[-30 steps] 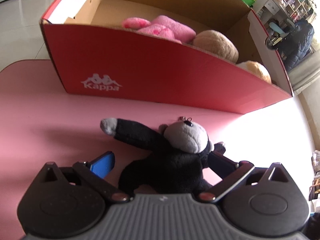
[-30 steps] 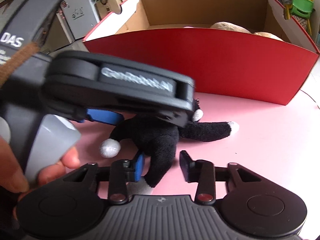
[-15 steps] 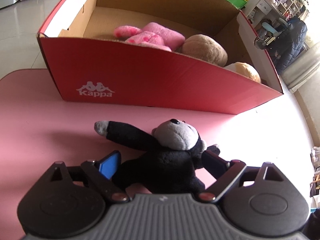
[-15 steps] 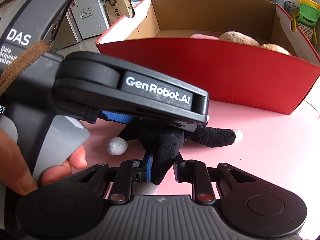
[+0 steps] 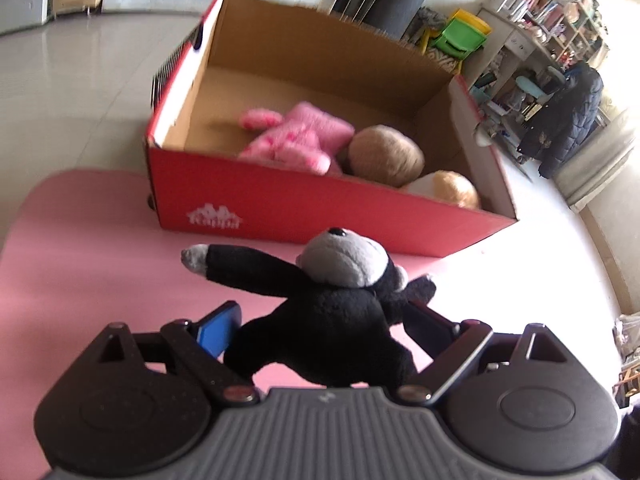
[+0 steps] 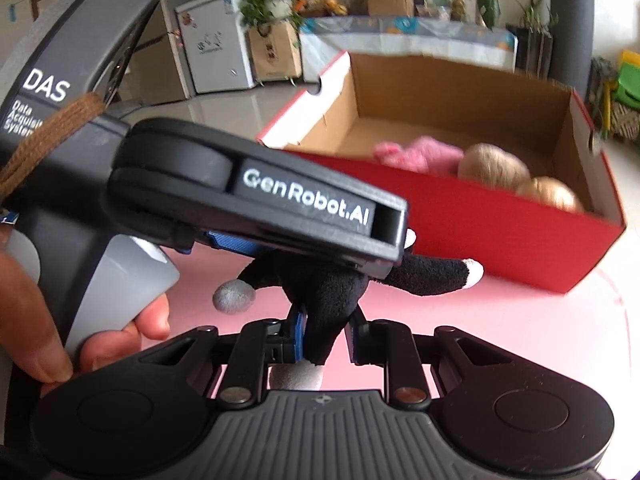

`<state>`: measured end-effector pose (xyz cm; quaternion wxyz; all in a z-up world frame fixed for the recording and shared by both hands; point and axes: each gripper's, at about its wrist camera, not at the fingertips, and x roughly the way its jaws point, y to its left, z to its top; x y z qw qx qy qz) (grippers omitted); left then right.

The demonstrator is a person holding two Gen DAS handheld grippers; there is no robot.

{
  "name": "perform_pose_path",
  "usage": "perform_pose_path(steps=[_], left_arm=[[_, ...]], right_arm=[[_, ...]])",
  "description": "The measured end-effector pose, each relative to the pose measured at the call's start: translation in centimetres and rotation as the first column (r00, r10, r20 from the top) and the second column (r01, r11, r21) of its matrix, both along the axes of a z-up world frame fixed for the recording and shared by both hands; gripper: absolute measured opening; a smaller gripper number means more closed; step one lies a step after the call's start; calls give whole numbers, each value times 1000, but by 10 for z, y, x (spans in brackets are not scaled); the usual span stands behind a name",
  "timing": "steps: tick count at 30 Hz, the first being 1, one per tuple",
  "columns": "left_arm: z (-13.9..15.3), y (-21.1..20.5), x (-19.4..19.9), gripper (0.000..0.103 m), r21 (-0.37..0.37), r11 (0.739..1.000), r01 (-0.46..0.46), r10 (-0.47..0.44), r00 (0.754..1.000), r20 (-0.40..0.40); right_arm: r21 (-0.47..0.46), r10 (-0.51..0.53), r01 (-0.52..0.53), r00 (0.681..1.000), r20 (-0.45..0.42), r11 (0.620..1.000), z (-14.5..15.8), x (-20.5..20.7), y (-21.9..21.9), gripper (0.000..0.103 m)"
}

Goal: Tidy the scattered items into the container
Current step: 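Lift the monkey plush with both grippers and carry it over the shoebox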

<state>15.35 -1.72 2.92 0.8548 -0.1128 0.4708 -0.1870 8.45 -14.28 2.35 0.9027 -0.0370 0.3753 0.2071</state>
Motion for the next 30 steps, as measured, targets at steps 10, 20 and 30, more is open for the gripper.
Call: perform_pose_path(steps=[10,20,30], left_arm=[[50,2,-9,91,-22,999,-29,32,993,116],[84,2,10,91,-83,994,-64,80,977,196],[103,-3,41,91,-77,993,-84,102,961,257]], right_arm=[[-4,25,-25,995,101,1000,44,-1,7,22],[-47,67,-59,979,194,997,70,28,7,22],[-43,58,-48,962,269,998,82,57,14,22]])
